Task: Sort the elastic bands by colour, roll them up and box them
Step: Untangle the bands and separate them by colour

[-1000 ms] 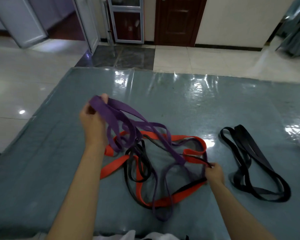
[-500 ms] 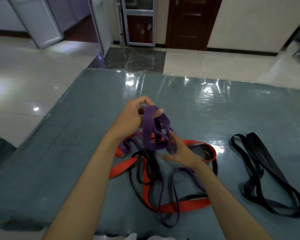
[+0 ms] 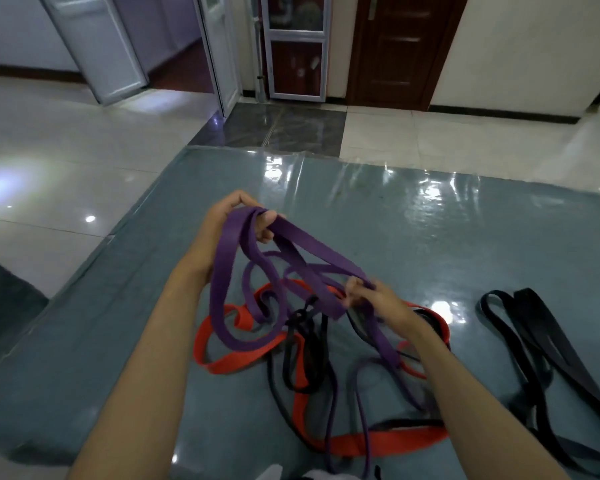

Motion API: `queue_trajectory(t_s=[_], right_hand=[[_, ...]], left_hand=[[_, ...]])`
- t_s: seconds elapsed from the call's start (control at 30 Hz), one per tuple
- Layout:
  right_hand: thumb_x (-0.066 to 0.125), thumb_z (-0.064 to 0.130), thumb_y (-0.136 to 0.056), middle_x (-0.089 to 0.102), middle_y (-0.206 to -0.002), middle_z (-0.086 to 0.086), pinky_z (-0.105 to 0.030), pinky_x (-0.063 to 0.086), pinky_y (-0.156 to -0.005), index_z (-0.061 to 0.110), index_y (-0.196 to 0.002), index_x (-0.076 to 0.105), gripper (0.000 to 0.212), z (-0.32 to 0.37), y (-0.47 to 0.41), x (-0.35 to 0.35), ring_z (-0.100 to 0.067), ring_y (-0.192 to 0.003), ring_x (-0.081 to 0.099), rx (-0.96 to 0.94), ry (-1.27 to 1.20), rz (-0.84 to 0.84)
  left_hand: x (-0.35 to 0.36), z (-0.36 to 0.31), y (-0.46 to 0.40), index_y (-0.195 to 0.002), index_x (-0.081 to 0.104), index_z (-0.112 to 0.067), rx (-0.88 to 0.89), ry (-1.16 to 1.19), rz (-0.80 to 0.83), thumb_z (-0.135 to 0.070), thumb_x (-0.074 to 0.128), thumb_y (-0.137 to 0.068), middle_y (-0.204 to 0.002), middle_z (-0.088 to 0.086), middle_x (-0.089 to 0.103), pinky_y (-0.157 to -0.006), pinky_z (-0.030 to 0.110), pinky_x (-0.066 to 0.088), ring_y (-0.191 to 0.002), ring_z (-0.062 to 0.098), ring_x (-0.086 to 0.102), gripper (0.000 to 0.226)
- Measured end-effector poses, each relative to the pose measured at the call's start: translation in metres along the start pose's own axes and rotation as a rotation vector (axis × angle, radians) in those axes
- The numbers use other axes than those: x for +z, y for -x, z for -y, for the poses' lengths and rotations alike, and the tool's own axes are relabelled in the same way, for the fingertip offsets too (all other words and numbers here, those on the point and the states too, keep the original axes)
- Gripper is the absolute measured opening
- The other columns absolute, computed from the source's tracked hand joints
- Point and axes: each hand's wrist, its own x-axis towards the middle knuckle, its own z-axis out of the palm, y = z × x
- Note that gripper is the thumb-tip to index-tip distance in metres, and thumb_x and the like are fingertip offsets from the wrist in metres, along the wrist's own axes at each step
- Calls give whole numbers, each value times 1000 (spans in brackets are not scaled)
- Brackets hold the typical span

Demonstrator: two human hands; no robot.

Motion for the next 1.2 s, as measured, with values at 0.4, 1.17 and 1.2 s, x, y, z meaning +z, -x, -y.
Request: queue_trajectory(t_s=[0.4,1.17,1.2], right_hand=[[45,-15,-99,59,-59,3,-27,50,-59,18,-100,56,35,104,23,-64,-9,-48,46,-97,-271,-201],[64,-3,-87,67,-126,-14,-37,55,-102,17,-138,61,55,165,76,7,-27,-118,66,-303,-527,15],[65,-5,-86,65,-130,-14,-39,53,-106,18,-148,53,67,155,80,0,-28,-122,65,-309,-504,72]], left_hand=[[-15,98,28,-110,63,18,-263,-382,149,20,69,-87,-106,20,73,-81,18,56,-80,-4,72,25],[153,35,37,-98,72,-5,-59,-92,88,-16,70,-100,-71,-8,74,-74,20,54,-70,5,71,11],[153,33,41,-96,71,-3,-78,-84,85,-16,68,-101,-67,-3,73,-70,23,55,-65,10,72,15]])
